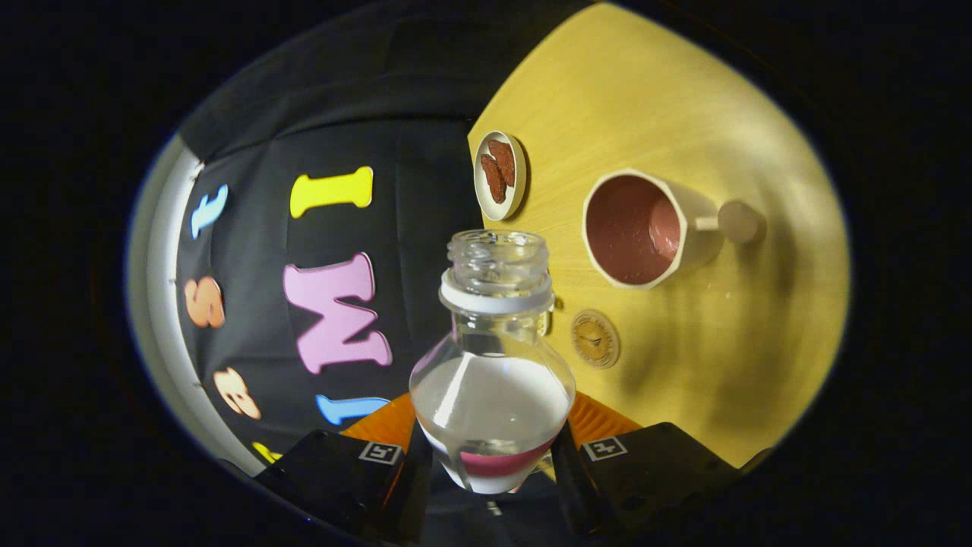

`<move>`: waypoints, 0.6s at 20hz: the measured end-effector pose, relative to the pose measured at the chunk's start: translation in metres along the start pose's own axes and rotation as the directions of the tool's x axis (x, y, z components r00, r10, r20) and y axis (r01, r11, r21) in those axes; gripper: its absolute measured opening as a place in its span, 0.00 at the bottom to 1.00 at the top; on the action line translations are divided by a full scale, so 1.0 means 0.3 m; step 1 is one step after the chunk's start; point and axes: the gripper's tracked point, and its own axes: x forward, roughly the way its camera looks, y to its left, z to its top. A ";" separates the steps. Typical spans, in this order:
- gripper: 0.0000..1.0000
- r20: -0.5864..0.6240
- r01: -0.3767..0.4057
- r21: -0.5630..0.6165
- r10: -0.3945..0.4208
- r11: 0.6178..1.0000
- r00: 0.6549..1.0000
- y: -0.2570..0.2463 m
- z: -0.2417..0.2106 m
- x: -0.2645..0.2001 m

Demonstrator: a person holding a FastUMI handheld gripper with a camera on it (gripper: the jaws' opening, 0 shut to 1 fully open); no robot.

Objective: Take the bottle from table, then pour the juice into the cup, finally place the bottle on the coaster

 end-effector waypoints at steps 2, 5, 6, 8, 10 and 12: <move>0.71 -0.032 -0.002 -0.183 -0.004 0.983 0.999 -0.002 -0.041 -0.017; 0.71 -0.020 -0.042 -0.345 0.037 0.938 0.999 0.014 -0.080 -0.026; 0.71 -0.018 -0.053 -0.397 0.050 0.916 0.999 0.010 -0.109 -0.030; 0.71 -0.021 -0.052 -0.557 0.048 0.829 0.999 -0.025 -0.163 -0.043; 0.71 -0.015 -0.033 -0.720 0.033 0.693 0.999 -0.067 -0.183 -0.049; 0.71 -0.003 -0.023 -0.832 0.037 0.555 0.999 -0.076 -0.192 -0.051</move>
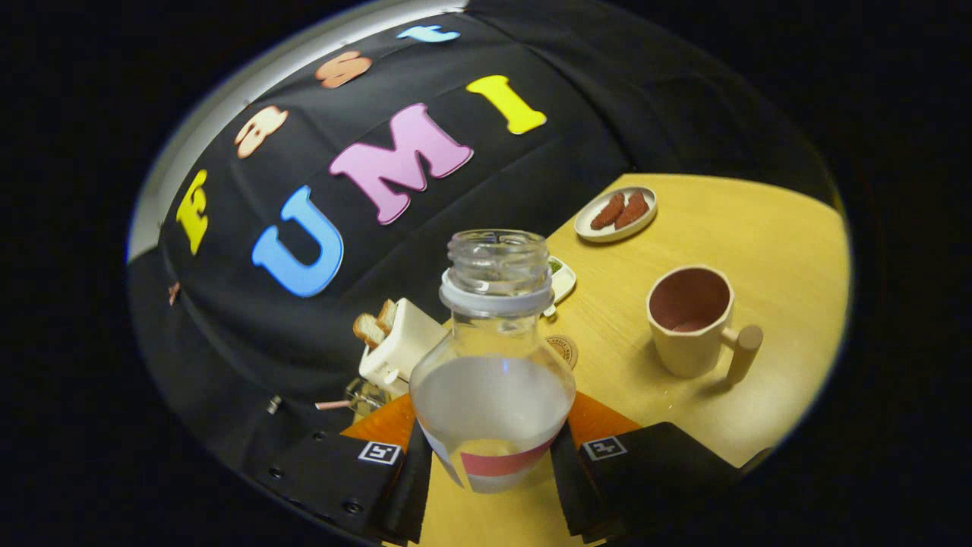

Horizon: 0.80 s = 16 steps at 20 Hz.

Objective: Take the bottle from table, then pour the juice into the cup, finally place the bottle on the coaster

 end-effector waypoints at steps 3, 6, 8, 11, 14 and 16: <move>0.71 0.011 -0.003 -0.206 0.006 0.979 1.000 0.009 -0.009 0.021; 0.72 0.041 0.015 -0.371 0.000 0.928 0.999 0.012 0.007 0.064; 0.71 0.059 0.013 -0.438 0.014 0.899 0.998 0.037 0.021 0.112; 0.72 0.060 0.014 -0.501 0.019 0.865 0.998 0.045 0.020 0.200; 0.72 0.086 0.042 -0.543 0.005 0.839 0.996 0.047 0.043 0.295; 0.71 0.090 0.051 -0.565 0.000 0.824 0.996 0.038 0.039 0.357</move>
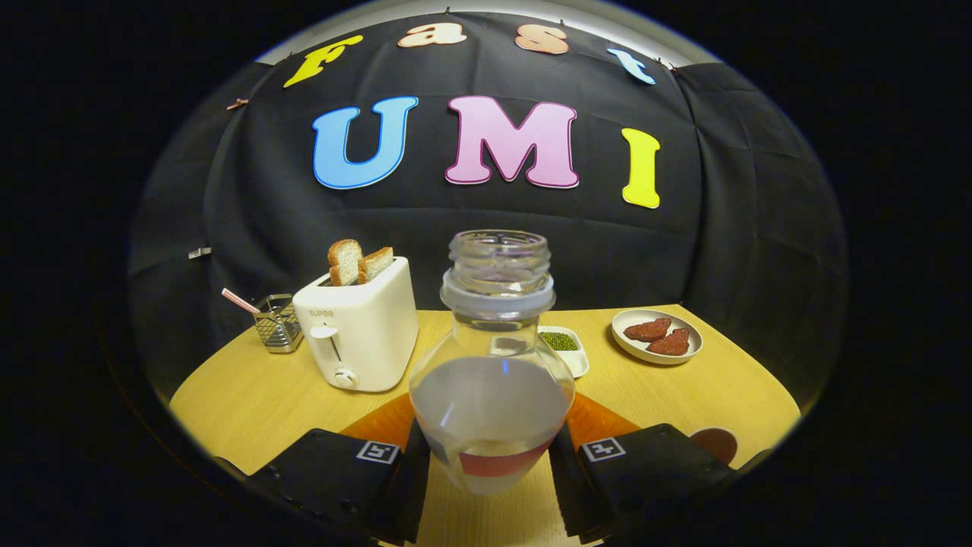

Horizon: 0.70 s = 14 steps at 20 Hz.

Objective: Take the bottle from table, then pour the juice into the cup, finally place the bottle on the coaster

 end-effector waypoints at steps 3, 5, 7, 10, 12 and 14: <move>0.72 0.007 0.004 -0.039 -0.004 0.999 1.000 0.000 -0.014 0.075; 0.72 0.006 0.011 -0.035 -0.011 0.999 1.000 -0.007 -0.022 0.119; 0.72 0.008 0.017 -0.015 -0.016 1.000 1.000 -0.012 -0.009 0.165; 0.72 0.009 0.039 0.025 -0.039 0.999 0.999 -0.036 -0.013 0.217; 0.72 -0.008 0.056 0.033 -0.055 0.998 0.998 -0.061 -0.033 0.236; 0.73 -0.017 0.067 0.030 -0.067 0.997 0.998 -0.075 -0.054 0.250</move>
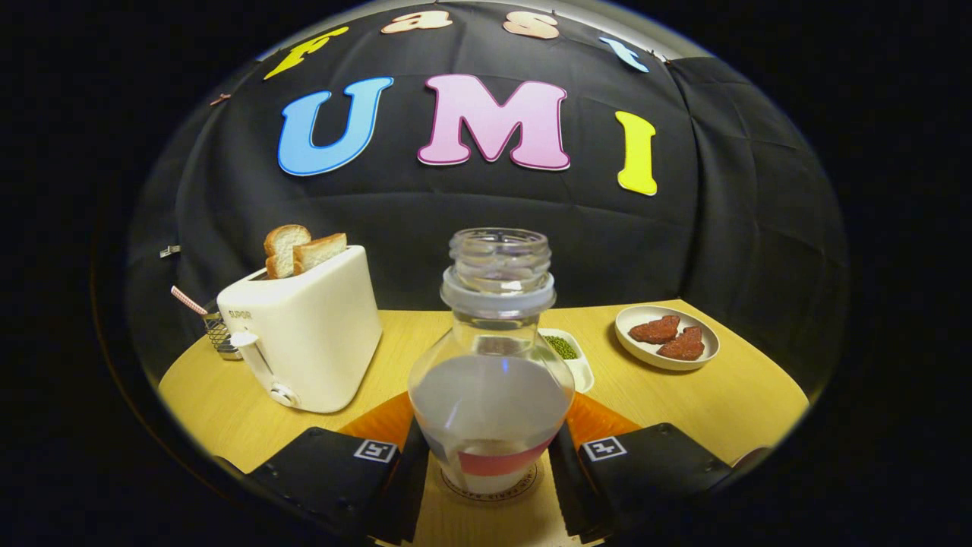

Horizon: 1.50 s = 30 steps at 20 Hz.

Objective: Take the bottle from table, then pour the juice into the cup, finally place the bottle on the coaster

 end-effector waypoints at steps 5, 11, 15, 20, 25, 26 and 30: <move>0.74 -0.017 -0.005 -0.001 0.005 1.000 1.000 0.003 -0.038 0.020; 0.79 -0.035 0.024 -0.037 -0.025 0.999 0.999 -0.018 -0.056 0.008; 0.98 -0.073 0.017 -0.035 -0.020 0.999 0.997 -0.034 -0.061 -0.022; 0.97 -0.093 0.007 -0.106 -0.016 0.994 0.996 -0.041 -0.032 -0.142; 0.97 -0.093 -0.005 -0.124 -0.007 0.992 0.996 -0.059 0.048 -0.343; 0.98 -0.082 -0.004 -0.121 -0.006 0.993 0.997 -0.056 0.072 -0.397; 0.97 -0.036 -0.017 -0.086 0.014 0.996 0.999 -0.064 0.192 -0.594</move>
